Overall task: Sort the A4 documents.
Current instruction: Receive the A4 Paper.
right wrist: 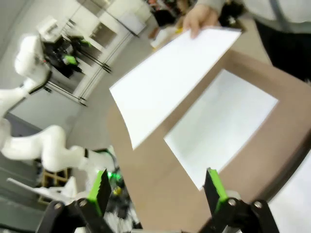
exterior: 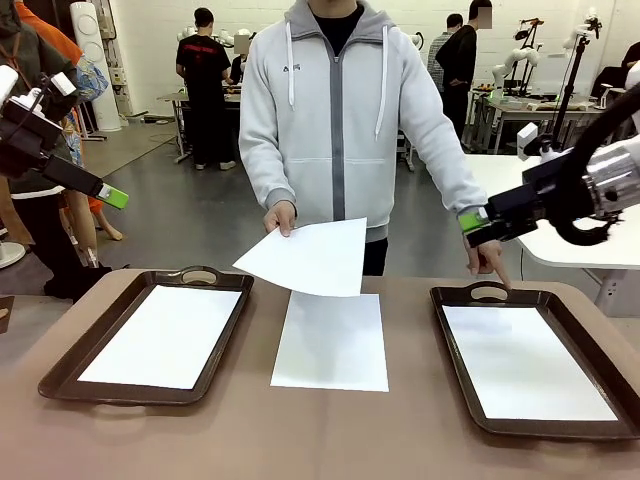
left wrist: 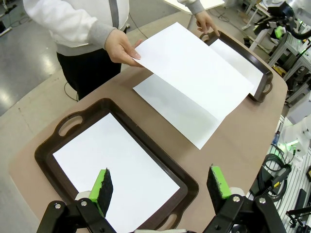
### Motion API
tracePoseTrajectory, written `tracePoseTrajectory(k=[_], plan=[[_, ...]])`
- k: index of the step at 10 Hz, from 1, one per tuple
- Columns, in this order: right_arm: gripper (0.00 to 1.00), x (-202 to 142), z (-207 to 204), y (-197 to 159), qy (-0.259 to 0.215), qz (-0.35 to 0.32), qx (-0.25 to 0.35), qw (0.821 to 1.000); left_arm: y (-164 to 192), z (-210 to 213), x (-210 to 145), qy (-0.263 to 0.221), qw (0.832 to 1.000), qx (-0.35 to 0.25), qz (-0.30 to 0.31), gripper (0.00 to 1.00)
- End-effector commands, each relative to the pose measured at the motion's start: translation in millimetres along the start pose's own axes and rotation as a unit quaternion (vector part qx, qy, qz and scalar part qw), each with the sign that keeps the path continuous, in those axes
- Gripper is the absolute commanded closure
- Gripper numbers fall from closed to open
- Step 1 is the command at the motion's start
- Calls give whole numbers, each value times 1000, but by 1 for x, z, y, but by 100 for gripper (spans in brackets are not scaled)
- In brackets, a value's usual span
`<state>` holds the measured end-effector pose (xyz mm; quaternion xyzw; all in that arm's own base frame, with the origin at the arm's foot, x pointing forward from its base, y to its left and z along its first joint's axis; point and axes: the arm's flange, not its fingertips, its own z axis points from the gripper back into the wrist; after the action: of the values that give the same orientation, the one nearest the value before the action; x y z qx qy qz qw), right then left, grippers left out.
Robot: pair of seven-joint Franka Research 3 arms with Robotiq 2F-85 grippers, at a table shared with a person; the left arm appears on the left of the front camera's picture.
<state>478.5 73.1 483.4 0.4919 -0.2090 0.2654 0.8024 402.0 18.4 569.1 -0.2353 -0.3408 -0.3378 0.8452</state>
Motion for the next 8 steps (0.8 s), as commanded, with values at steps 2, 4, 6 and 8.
tracePoseTrajectory(k=[2, 4, 6, 8], plan=[[0, 27, -24, -49, -59, -56, 86, 993, -1, -1, 0, -1, 1000, 4, -1, 0], [0, 39, -45, -75, -82, -98, 99, 987, -1, -1, 0, -1, 1000, 4, -1, 0], [0, 44, -68, -98, -94, -140, 117, 979, -1, -1, 0, -1, 1000, 4, -1, 0], [0, 42, -99, -116, -88, -180, 146, 969, -1, -1, 0, -1, 1000, 4, -1, 0]])
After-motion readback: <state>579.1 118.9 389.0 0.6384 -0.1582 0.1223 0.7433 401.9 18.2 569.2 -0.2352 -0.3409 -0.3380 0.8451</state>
